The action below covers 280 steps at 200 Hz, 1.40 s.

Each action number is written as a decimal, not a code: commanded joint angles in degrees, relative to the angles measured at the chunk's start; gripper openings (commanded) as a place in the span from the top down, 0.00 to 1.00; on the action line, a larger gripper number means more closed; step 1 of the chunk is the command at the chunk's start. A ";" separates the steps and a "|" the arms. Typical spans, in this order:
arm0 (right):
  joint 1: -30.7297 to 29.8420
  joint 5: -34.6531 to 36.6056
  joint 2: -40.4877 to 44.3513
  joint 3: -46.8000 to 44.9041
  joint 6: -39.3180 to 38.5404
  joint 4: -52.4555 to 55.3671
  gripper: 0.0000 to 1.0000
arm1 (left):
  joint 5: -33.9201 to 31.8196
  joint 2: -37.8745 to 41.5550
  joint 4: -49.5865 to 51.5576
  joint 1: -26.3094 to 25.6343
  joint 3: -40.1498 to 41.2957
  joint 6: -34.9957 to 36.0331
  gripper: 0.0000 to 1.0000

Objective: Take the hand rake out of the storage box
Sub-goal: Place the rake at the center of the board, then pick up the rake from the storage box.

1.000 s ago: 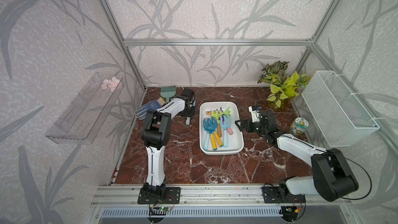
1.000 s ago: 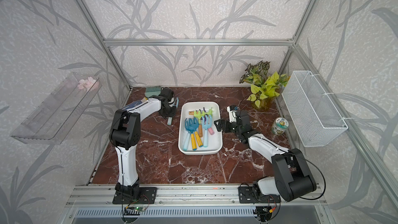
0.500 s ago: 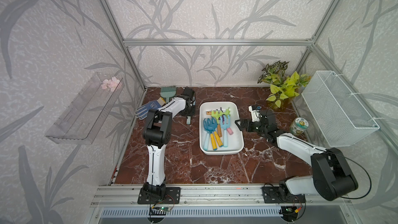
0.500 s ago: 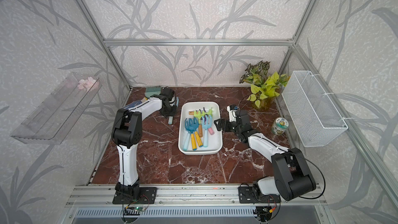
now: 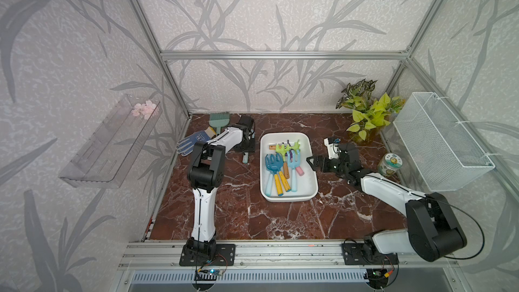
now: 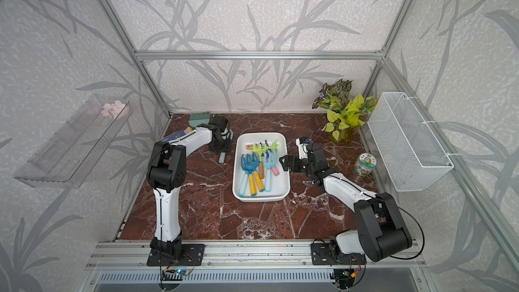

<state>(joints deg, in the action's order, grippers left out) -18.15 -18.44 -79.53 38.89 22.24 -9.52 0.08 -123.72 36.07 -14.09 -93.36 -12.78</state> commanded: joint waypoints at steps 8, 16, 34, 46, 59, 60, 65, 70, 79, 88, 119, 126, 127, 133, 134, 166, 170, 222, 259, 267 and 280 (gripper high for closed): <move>-3.17 4.74 2.88 3.82 -1.69 7.58 0.01 | -1.30 7.40 -5.44 0.11 5.73 -0.82 0.27; -4.68 7.04 3.45 4.82 -1.89 10.10 0.01 | -1.39 10.53 -8.58 -0.01 9.11 -1.13 0.25; -8.62 12.36 4.16 8.40 -2.83 16.95 0.01 | -2.11 18.50 -16.04 -0.56 17.90 -1.24 0.21; -11.18 15.73 4.29 10.85 -3.08 21.22 0.00 | -2.30 24.09 -20.65 -1.01 23.72 -2.17 0.17; -13.32 19.03 4.47 13.04 -2.91 24.87 0.01 | 0.71 29.18 -27.04 -1.36 29.79 -2.84 0.10; -13.73 19.38 4.47 13.40 -2.82 25.40 0.01 | 1.06 29.47 -27.47 -1.37 30.20 -2.90 0.10; -14.37 20.15 4.42 14.02 -2.73 26.35 0.02 | 2.43 31.14 -29.70 -1.59 32.10 -3.55 0.05; -15.26 21.01 4.30 14.91 -2.42 28.03 0.02 | 3.30 32.66 -31.69 -1.87 33.82 -4.12 0.01; -16.41 21.73 4.09 15.99 -2.32 30.56 0.03 | 3.54 35.11 -34.42 -2.69 36.18 -4.52 0.00; -17.87 22.69 3.75 16.67 -2.08 32.26 0.04 | 3.25 37.16 -36.26 -3.64 37.80 -4.22 0.00; -21.41 27.93 0.22 21.02 2.68 42.11 0.03 | 1.19 43.50 -41.32 -6.41 44.42 -3.92 0.00; -22.06 28.31 -0.72 22.15 2.66 44.19 0.04 | 0.94 45.02 -42.33 -6.74 46.17 -4.09 0.00; -22.17 28.42 -0.85 22.21 2.65 44.43 0.04 | 0.92 45.17 -42.50 -6.79 46.39 -4.14 0.00; -22.99 29.92 -1.48 22.71 2.51 45.38 0.04 | 0.83 46.25 -43.05 -6.96 47.75 -4.30 0.00; -23.16 30.51 -1.58 22.80 2.51 45.55 0.04 | 0.74 46.40 -43.12 -6.98 48.01 -4.24 0.00; -26.96 34.06 -4.44 24.46 2.01 46.34 0.15 | 0.97 51.69 -44.52 -7.07 53.73 -3.41 0.00; -27.23 34.38 -4.84 24.75 2.14 46.33 0.15 | 0.97 52.14 -44.80 -7.09 54.29 -3.51 0.00; -28.33 34.78 -11.36 27.22 3.08 43.95 0.22 | 1.06 53.01 -46.05 -7.01 55.34 -2.78 0.00; -28.87 34.04 -17.60 30.74 3.16 43.75 0.31 | 0.29 53.40 -46.58 -6.91 55.90 -3.06 0.00; -28.86 33.98 -18.69 31.56 3.25 43.79 0.31 | 0.11 53.73 -46.95 -6.84 56.15 -3.06 0.00; -28.96 33.82 -21.21 32.56 3.27 43.63 0.31 | -0.39 54.27 -47.33 -6.87 56.71 -3.13 0.00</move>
<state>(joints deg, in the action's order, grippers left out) -46.61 14.96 -97.76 68.77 24.93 34.15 1.13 -70.91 -9.21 -21.21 -37.69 -16.14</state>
